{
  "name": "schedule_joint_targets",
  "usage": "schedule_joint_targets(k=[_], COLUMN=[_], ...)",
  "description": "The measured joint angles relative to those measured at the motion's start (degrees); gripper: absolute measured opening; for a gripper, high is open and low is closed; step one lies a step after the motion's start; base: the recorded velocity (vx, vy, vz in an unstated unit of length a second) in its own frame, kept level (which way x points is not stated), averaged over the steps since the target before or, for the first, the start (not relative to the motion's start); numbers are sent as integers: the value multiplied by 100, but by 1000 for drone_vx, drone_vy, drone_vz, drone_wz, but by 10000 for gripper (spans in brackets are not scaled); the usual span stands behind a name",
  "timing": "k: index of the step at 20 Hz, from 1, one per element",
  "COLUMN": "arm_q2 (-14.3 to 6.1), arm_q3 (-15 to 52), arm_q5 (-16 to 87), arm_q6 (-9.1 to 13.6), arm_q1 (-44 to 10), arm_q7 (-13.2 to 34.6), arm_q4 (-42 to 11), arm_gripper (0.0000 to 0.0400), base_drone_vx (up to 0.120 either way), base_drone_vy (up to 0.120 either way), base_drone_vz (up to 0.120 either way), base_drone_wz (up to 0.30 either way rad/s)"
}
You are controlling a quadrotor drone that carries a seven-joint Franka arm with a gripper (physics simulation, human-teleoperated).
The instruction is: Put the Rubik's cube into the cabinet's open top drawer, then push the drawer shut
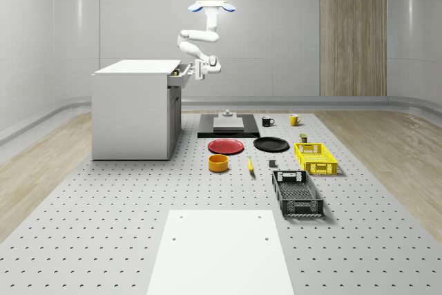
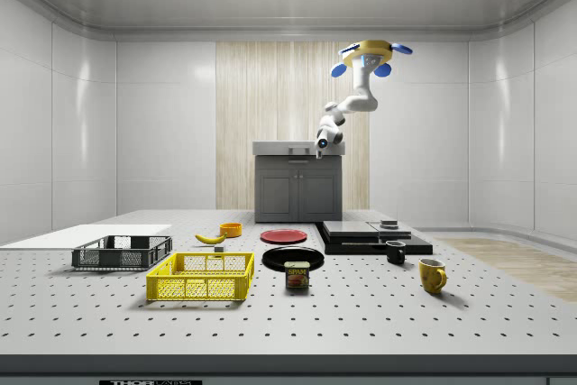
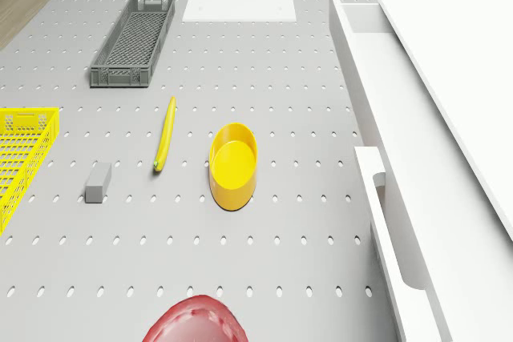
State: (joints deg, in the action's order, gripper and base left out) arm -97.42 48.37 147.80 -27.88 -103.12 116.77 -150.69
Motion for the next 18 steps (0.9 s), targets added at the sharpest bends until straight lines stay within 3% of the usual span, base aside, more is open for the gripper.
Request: schedule_joint_targets(k=[1, 10, 12, 18], arm_q2=[-15, -32, -12, -90], arm_q3=[-91, -174, 154, 32], arm_q5=[18, 1275, 1646, 1586], arm_q6=[-48, -618, -802, -1059], arm_q1=[6, 590, 804, 762], arm_q7=[57, -1216, -2114, -1863], arm_q4=[9, 324, 458, 671], arm_gripper=[106, 105, 96, 103], base_drone_vx=[0, 0, 0, 0], base_drone_vy=[0, 0, 0, 113], base_drone_vz=[0, 0, 0, 0], base_drone_wz=[0, 0, 0, 0])
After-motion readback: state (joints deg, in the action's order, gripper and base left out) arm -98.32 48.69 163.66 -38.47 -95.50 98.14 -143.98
